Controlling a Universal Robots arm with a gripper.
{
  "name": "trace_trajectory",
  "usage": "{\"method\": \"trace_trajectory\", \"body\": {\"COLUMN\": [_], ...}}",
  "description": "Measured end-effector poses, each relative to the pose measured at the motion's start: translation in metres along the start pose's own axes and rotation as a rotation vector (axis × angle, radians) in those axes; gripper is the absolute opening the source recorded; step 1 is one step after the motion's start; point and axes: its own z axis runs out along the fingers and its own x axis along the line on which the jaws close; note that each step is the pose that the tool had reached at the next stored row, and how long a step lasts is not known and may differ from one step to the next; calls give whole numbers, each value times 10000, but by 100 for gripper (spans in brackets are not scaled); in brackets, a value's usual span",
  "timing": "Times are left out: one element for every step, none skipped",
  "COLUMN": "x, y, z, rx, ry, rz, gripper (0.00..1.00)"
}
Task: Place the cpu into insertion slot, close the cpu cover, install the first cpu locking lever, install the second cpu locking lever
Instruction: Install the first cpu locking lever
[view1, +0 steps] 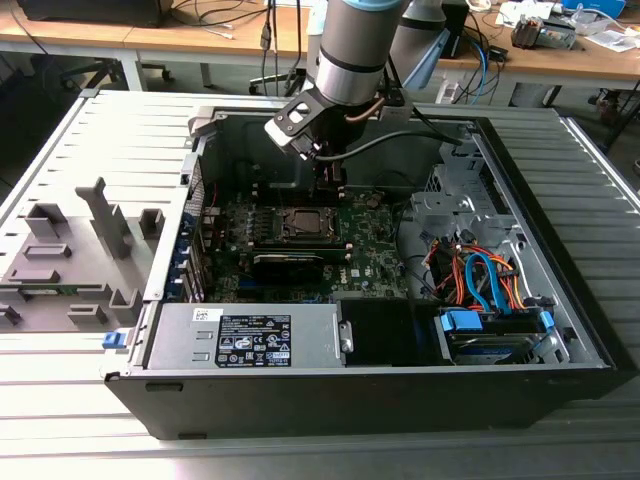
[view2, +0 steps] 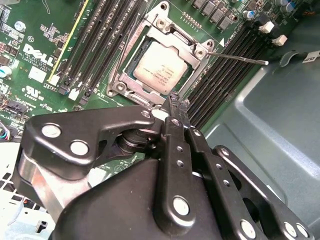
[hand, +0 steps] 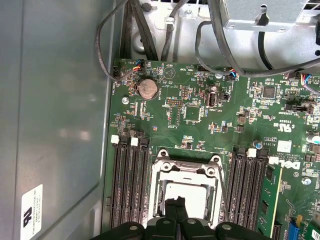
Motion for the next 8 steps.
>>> {"method": "trace_trajectory", "body": {"x": [0, 0, 0, 0, 0, 0, -1, -1], "y": [0, 0, 0, 0, 0, 0, 0, 0], "z": [0, -1, 0, 0, 0, -1, 1, 2], "rx": [0, 0, 0, 0, 0, 0, -100, -235], "ry": [1, 0, 0, 1, 2, 2, -10, -26], "rz": [0, 0, -1, -1, -1, -1, -9, -16], "gripper": [11, 11, 11, 11, 11, 11, 11, 11]}}
